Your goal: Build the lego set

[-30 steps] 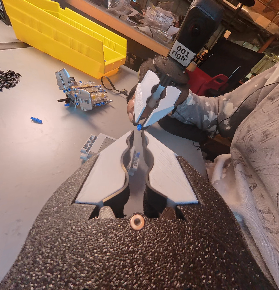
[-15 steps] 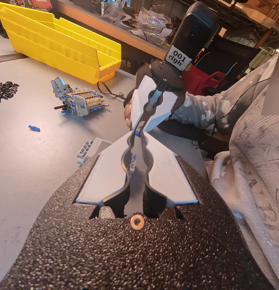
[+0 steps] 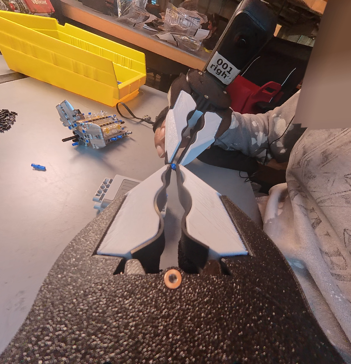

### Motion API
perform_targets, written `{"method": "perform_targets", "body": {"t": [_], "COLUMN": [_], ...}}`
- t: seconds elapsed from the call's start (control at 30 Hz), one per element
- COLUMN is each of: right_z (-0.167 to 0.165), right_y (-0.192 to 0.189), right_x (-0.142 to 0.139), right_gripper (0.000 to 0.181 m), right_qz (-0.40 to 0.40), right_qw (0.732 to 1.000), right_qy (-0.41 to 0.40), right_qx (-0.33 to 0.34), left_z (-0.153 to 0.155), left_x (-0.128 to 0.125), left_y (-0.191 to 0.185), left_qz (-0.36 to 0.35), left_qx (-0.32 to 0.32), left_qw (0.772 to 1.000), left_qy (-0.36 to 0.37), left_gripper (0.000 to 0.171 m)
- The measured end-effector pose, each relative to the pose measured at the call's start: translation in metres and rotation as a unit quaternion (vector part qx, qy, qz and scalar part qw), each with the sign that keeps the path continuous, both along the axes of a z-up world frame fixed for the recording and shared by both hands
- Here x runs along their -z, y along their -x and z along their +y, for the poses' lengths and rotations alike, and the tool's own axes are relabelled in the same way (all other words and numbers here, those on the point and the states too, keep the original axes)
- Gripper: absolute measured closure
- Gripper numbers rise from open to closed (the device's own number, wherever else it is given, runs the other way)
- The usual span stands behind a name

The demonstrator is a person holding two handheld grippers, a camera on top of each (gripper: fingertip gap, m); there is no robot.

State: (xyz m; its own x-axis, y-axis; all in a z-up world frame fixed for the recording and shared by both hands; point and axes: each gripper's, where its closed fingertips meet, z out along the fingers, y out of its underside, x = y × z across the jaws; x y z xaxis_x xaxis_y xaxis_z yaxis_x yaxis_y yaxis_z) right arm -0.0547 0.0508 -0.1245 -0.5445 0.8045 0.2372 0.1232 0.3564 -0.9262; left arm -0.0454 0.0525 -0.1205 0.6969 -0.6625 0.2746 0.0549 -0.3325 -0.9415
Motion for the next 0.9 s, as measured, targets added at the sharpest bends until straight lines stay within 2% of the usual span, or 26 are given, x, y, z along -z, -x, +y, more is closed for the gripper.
{"method": "perform_targets", "body": {"t": [0.3,0.4,0.5,0.63,0.77,0.9], "right_z": [-0.002,0.010,0.025,0.032,0.028,0.021], "right_y": [-0.001,-0.001,0.001,0.012,0.006,-0.031], "right_x": [-0.001,0.015,0.040,0.067,0.082,0.079], "right_gripper": [0.176,0.149,0.103,0.073,0.078,0.091], "right_qz": [0.004,-0.054,-0.147,-0.214,-0.246,-0.271], "right_qw": [1.000,0.999,0.989,0.974,0.966,0.959], "right_qy": [-0.005,-0.002,-0.019,-0.060,-0.067,-0.067], "right_qx": [-0.003,-0.003,-0.009,-0.034,-0.042,-0.044], "left_z": [-0.002,0.000,0.001,-0.001,-0.006,-0.019], "left_x": [-0.002,0.007,0.018,0.019,0.025,0.036], "left_y": [0.000,0.012,0.028,0.029,0.022,0.020], "left_qz": [0.085,0.146,0.210,0.234,0.244,0.252], "left_qx": [-0.007,-0.025,-0.038,-0.025,-0.012,-0.003], "left_qw": [0.995,0.988,0.976,0.972,0.970,0.967], "left_qy": [-0.054,-0.052,-0.035,-0.022,-0.005,0.021], "left_gripper": [0.171,0.170,0.170,0.170,0.170,0.170]}}
